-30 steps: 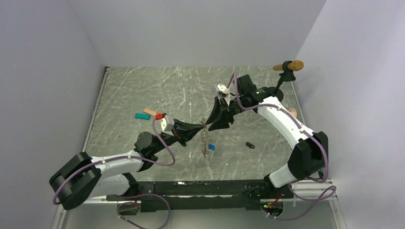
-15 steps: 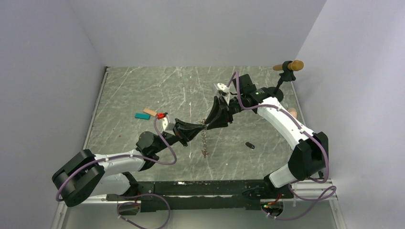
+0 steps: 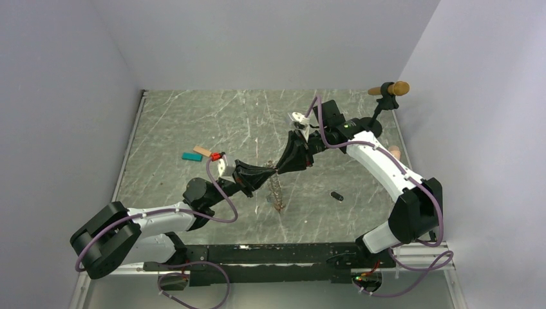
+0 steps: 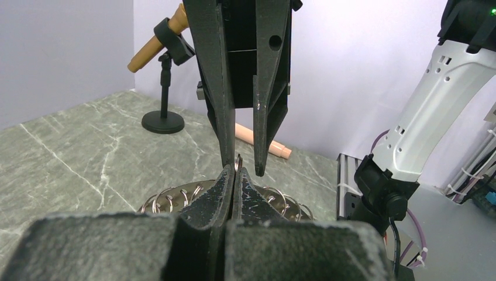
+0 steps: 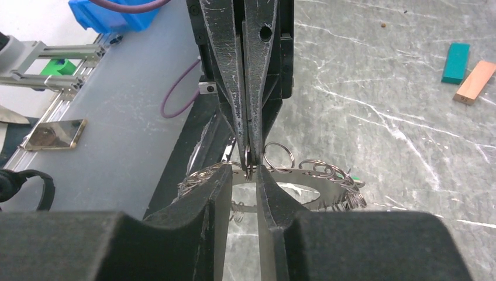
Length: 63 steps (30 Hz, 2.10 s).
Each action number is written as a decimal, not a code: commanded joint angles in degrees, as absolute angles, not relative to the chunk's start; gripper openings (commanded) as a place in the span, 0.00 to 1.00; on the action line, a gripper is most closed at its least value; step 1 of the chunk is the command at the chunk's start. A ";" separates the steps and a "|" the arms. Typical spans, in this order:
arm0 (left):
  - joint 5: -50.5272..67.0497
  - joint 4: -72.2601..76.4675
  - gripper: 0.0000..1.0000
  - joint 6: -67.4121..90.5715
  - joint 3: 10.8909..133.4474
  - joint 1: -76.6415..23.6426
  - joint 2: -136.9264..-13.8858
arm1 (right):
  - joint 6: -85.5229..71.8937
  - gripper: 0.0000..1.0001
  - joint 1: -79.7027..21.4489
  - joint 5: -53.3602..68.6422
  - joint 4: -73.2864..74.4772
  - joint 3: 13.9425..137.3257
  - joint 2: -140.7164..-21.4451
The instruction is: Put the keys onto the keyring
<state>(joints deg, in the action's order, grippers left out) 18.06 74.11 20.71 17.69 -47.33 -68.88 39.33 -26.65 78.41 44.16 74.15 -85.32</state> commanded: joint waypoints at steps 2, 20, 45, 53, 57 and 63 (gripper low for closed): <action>17.49 80.08 0.00 21.18 19.54 -47.64 -67.69 | 39.11 0.25 -26.82 79.50 42.10 73.83 -85.17; 16.08 51.52 0.76 12.28 20.53 -47.57 -53.34 | 54.77 0.00 -27.11 63.47 63.74 85.18 -88.51; 24.37 28.95 0.60 3.63 36.83 -46.61 -62.13 | 61.80 0.00 -31.41 54.36 77.81 96.06 -94.02; 27.57 29.33 0.30 3.07 37.86 -46.52 -64.58 | 62.64 0.00 -31.46 54.93 78.66 96.38 -94.04; 28.88 29.90 0.22 3.48 38.05 -46.47 -65.18 | 62.71 0.00 -31.50 55.09 78.75 96.33 -94.01; 30.59 30.80 0.17 4.36 38.48 -46.46 -66.32 | 62.74 0.00 -31.52 55.27 78.81 96.18 -94.03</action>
